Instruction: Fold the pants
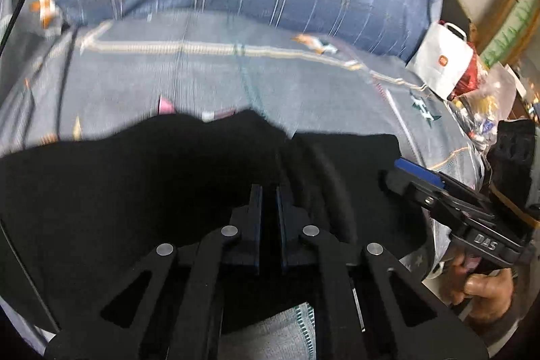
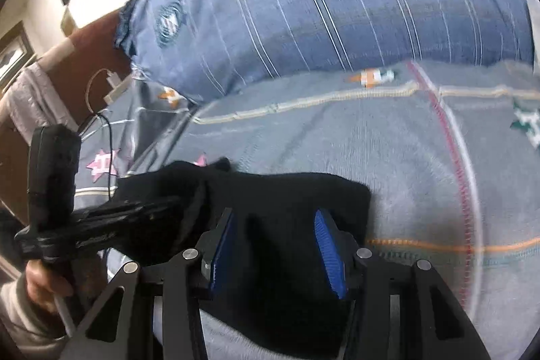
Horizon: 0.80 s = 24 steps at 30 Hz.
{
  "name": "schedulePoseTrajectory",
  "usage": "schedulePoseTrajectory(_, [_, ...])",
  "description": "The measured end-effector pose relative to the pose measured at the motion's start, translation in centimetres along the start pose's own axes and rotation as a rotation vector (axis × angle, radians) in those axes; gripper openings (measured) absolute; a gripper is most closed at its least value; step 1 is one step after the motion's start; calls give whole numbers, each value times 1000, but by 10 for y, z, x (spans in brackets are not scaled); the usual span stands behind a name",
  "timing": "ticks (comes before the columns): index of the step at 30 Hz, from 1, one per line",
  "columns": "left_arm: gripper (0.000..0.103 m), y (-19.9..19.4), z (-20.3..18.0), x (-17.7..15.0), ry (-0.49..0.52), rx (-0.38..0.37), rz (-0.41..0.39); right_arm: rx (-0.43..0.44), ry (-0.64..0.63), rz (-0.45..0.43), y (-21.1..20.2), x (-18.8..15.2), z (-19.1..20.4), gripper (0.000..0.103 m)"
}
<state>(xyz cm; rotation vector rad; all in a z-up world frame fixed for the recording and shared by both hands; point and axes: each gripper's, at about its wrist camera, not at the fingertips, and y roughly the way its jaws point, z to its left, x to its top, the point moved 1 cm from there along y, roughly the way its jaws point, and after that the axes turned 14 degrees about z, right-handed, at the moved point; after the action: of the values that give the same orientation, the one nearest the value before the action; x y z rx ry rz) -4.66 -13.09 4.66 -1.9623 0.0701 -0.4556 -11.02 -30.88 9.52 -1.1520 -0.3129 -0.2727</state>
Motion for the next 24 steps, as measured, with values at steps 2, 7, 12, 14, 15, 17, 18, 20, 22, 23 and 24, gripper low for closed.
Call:
schedulePoseTrajectory(2, [7, -4, -1, -3, -3, -9, -12, 4, 10, -6, -2, -2, 0, 47])
schedulePoseTrajectory(7, [19, -12, -7, -4, -10, -66, 14, -40, -31, -30, -25, -6, 6, 47])
schedulePoseTrajectory(12, [66, -20, -12, -13, -23, -158, -21, -25, 11, -44, -30, -12, -7, 47])
schedulePoseTrajectory(14, [69, -20, -15, -13, -17, -157, -28, -18, 26, -40, -28, -14, -13, 47])
schedulePoseTrajectory(15, [69, -15, -17, -12, -13, -143, -20, -11, 33, -40, -26, -14, -15, 47])
schedulePoseTrajectory(17, [69, -1, -24, -8, -7, -116, 14, 2, 48, -42, -24, -13, -19, 47])
schedulePoseTrajectory(18, [69, 3, -27, -7, 1, -110, 16, 7, 52, -47, -23, -13, -20, 47])
schedulePoseTrajectory(20, [16, 11, -34, -4, 19, -85, 17, 6, 54, -54, -23, -12, -20, 47])
schedulePoseTrajectory(22, [11, 15, -37, -1, 17, -115, 54, -2, 54, -49, -23, -10, -18, 47])
schedulePoseTrajectory(23, [12, 10, -37, -1, 20, -126, 41, -3, 45, -47, -24, -9, -16, 47])
schedulePoseTrajectory(24, [12, 4, -37, -2, 32, -124, 27, -6, 27, -51, -26, -7, -11, 47])
